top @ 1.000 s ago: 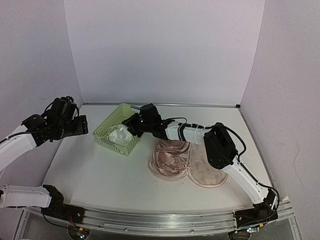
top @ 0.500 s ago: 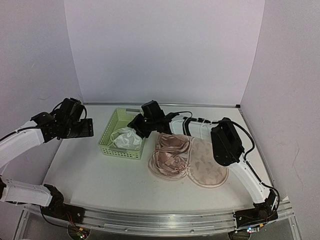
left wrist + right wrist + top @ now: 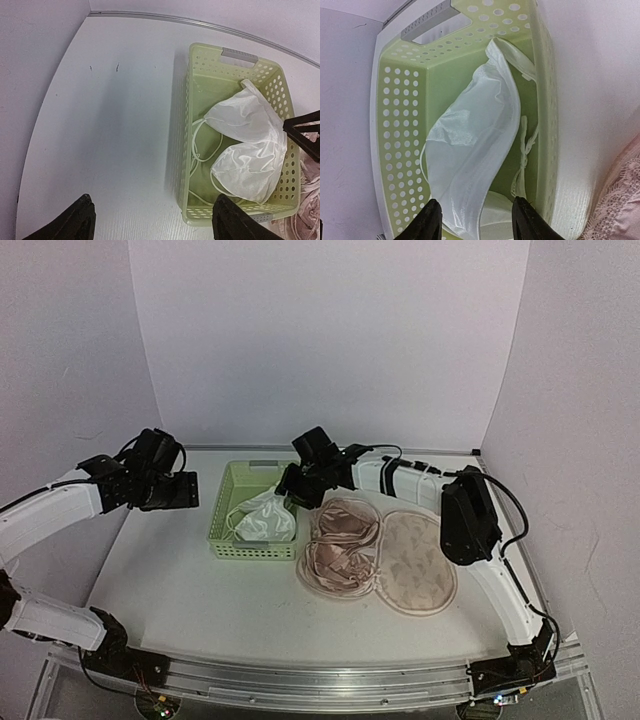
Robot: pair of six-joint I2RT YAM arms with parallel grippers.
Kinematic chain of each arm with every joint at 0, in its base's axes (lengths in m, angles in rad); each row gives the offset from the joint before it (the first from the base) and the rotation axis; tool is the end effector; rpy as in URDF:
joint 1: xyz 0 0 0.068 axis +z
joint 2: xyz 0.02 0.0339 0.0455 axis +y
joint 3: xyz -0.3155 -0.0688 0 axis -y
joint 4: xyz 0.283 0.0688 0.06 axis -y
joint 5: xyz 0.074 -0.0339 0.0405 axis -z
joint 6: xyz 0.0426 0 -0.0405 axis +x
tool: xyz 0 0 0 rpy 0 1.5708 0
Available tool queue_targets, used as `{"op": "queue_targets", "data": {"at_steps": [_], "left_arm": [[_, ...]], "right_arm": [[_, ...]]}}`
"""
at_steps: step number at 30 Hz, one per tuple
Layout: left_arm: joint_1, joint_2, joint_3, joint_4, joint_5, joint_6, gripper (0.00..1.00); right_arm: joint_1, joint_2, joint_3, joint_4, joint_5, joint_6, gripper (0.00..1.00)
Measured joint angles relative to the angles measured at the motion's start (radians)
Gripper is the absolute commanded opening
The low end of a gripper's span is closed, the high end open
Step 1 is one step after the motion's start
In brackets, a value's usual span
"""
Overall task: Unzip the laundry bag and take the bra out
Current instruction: Place the bra in the bin, then adjust the bra in the laundry bag.
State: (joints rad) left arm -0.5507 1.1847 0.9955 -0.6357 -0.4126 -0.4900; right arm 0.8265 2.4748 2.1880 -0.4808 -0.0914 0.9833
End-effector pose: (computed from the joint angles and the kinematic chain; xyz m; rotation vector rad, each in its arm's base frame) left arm 0.2366 -0.1252 0.3285 -0.1185 2.3060 -0.0298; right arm 0.4308 0.4735 0.2053 0.1509 2.5551 0.9269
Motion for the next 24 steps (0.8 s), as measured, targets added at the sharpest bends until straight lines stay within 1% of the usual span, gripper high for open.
{"op": "queue_targets", "data": {"at_steps": [6,12,18,22,24], "left_arm": [[0.0,0.034,0.005,0.0,0.021,0.0,0.8],[0.0,0.062,0.026,0.014,0.039,0.0,0.8],[0.0,0.095,0.032,0.018,0.048,0.001,0.8],[0.0,0.108,0.037,0.019,0.053,0.003,0.8],[0.0,0.113,0.046,0.019,0.054,0.004,0.8]], "right_arm": [[0.0,-0.05,-0.012,-0.082,0.04,-0.088,0.51],[0.0,-0.217,-0.128,-0.106,0.063,-0.166,0.57],[-0.001,-0.448,-0.323,-0.093,0.081,-0.213,0.65],[-0.002,-0.587,-0.486,-0.057,0.092,-0.222,0.7],[-0.003,-0.653,-0.595,-0.026,0.097,-0.221,0.72]]}}
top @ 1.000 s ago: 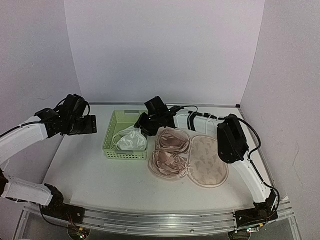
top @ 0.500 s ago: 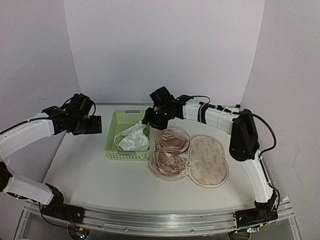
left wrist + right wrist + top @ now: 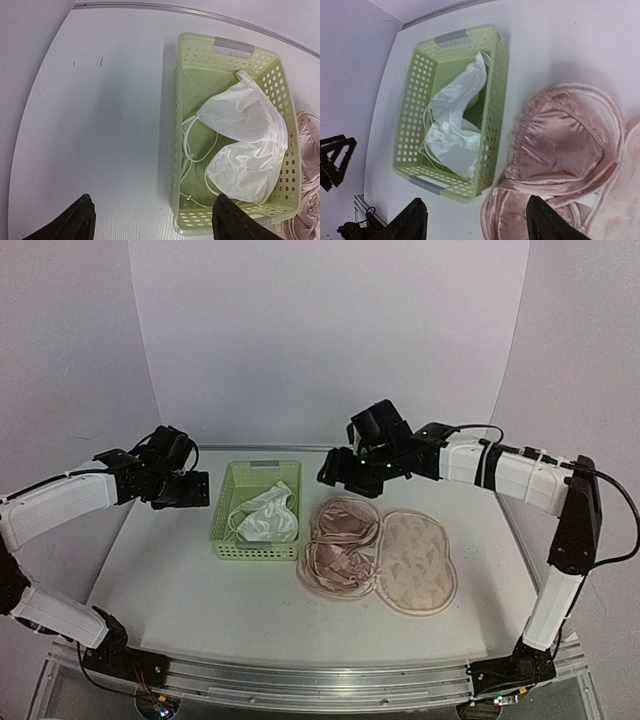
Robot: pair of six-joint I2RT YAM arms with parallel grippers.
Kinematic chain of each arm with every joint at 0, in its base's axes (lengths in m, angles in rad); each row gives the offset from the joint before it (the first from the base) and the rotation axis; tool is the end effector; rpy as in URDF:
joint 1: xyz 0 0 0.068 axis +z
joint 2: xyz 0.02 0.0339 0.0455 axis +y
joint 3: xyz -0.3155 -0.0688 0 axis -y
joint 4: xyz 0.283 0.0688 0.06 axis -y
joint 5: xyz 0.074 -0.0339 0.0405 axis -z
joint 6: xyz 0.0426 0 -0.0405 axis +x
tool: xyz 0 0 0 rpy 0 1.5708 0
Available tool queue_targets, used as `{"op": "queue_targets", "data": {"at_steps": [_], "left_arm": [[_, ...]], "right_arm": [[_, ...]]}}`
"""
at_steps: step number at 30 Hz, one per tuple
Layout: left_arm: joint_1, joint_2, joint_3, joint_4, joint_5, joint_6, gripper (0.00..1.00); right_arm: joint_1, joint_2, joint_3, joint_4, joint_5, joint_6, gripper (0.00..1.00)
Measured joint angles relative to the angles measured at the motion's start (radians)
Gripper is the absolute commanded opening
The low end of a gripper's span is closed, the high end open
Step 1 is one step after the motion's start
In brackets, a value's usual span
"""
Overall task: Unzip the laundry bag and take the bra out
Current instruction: Adjust the bra in the laundry bag.
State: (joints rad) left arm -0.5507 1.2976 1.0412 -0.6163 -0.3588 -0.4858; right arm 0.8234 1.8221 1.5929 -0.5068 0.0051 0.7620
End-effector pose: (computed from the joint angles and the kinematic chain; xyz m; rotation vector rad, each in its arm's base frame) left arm 0.2610 -0.1427 0.3163 -0.0793 2.3700 -0.0538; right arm 0.3224 0.3476 0.3349 -0.0722 2.4423 0.7674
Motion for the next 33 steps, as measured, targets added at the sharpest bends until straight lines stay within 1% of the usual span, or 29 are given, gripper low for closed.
{"op": "queue_targets", "data": {"at_steps": [6,9,13,17,24,33], "left_arm": [[0.0,0.002,0.026,0.021,0.005,0.01,0.8],[0.0,0.012,0.033,0.026,0.016,0.01,0.8],[0.0,0.031,0.037,0.025,0.028,0.009,0.8],[0.0,0.043,0.038,0.025,0.043,0.008,0.8],[0.0,0.045,0.039,0.024,0.051,0.006,0.8],[0.0,0.045,0.039,0.024,0.053,0.006,0.8]], "right_arm": [[-0.015,-0.098,-0.287,0.094,-0.021,0.038,0.79],[-0.032,-0.108,-0.397,0.157,-0.052,0.073,0.86],[-0.059,-0.108,-0.501,0.249,-0.101,0.127,0.89],[-0.083,-0.108,-0.552,0.341,-0.14,0.18,0.92],[-0.113,-0.074,-0.608,0.512,-0.2,0.283,0.94],[-0.119,0.015,-0.641,0.603,-0.249,0.373,0.95]]}}
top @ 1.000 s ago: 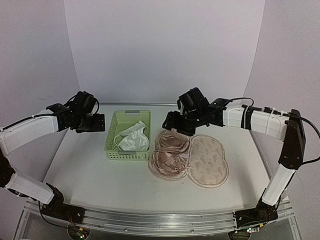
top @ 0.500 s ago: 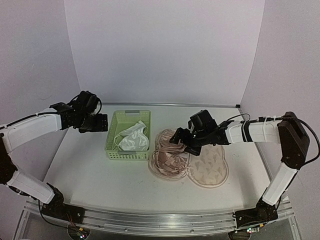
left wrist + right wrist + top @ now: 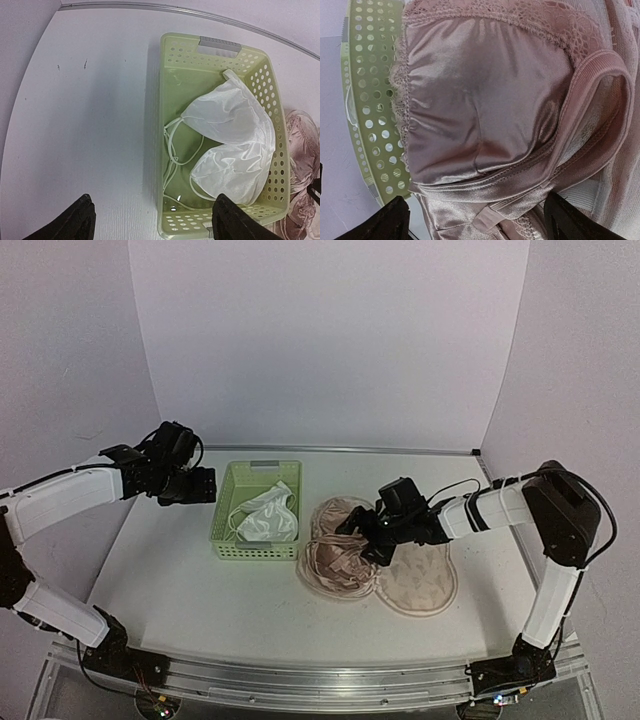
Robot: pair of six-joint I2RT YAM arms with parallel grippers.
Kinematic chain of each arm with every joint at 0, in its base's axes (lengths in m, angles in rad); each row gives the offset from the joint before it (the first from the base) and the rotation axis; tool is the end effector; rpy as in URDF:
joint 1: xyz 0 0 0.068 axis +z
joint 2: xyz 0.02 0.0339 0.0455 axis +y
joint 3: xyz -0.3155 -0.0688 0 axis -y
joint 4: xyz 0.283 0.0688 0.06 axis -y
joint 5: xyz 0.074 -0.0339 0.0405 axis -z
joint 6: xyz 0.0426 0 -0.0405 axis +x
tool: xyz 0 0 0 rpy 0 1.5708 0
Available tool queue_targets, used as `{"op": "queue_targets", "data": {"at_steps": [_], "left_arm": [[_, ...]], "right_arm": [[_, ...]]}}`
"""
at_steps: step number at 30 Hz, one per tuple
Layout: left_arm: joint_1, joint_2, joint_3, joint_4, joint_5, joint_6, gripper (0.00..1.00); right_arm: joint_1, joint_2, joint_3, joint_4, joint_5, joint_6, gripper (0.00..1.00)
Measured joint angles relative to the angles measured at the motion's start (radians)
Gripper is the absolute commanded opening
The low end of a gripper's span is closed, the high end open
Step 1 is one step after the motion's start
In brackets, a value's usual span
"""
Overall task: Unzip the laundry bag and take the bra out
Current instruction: Adjust the bra in the laundry bag.
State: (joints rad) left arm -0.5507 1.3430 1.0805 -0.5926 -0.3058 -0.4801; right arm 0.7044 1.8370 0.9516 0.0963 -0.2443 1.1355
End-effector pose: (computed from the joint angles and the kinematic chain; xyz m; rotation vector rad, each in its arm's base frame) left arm 0.2733 -0.1528 0.3189 -0.0529 2.3767 -0.1192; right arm 0.3056 0.2733 0.1549 0.4362 2.6195 1.0667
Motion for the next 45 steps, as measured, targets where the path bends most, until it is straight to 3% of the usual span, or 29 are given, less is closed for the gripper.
{"op": "queue_targets", "data": {"at_steps": [17,34,45], "left_arm": [[0.0,0.019,0.038,-0.001,0.016,0.0,0.8],[0.0,0.019,0.038,-0.001,0.016,0.0,0.8],[0.0,0.02,0.038,-0.001,0.016,0.0,0.81]], "right_arm": [[-0.003,0.046,-0.022,0.131,-0.059,0.092,0.89],[0.003,-0.044,-0.089,0.141,-0.073,0.129,0.87],[0.014,-0.018,-0.095,0.137,-0.073,0.13,0.87]]}}
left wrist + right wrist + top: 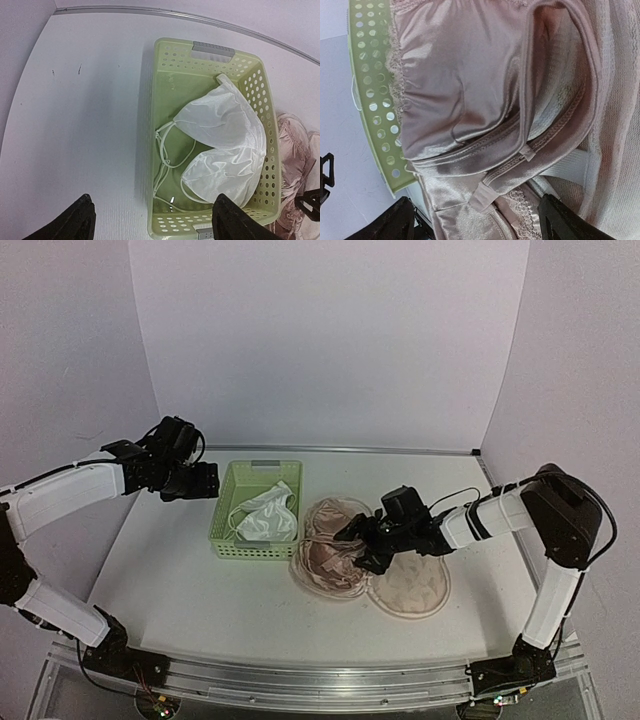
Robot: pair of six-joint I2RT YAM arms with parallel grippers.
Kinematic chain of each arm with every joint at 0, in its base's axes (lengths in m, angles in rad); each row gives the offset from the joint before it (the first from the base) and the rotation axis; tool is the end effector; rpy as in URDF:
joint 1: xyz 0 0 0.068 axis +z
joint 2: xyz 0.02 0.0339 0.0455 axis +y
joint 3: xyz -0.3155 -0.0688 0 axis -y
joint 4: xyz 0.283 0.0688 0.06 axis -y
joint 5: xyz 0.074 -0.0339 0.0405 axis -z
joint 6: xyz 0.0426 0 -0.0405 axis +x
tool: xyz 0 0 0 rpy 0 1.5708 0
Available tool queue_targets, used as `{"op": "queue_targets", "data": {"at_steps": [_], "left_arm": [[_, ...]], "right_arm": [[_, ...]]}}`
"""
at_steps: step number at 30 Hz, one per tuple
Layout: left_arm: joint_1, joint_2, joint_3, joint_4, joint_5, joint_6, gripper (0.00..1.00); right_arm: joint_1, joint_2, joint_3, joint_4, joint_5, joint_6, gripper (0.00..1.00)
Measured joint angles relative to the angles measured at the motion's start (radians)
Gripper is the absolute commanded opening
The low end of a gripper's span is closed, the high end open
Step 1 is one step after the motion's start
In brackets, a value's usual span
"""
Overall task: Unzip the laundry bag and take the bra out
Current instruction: Adjust the bra in the laundry bag.
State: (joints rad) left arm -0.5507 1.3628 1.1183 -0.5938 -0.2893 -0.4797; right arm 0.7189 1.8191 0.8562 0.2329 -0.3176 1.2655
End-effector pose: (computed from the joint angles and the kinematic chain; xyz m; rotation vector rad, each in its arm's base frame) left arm 0.2797 -0.1575 0.3265 -0.0481 2.3684 -0.1472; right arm 0.2875 0.2693 0.1450 0.5357 2.6181 1.2311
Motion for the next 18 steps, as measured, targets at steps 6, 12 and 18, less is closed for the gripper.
{"op": "queue_targets", "data": {"at_steps": [6,12,18], "left_arm": [[0.0,0.0,0.0,0.0,0.0,0.0,0.8],[0.0,0.0,0.0,0.0,0.0,0.0,0.8],[0.0,0.0,0.0,0.0,0.0,0.0,0.81]], "right_arm": [[0.0,0.033,0.028,-0.001,0.003,0.0,0.84],[0.0,0.034,0.07,-0.002,0.014,0.0,0.82],[0.0,0.045,0.099,-0.002,0.024,0.0,0.81]]}}
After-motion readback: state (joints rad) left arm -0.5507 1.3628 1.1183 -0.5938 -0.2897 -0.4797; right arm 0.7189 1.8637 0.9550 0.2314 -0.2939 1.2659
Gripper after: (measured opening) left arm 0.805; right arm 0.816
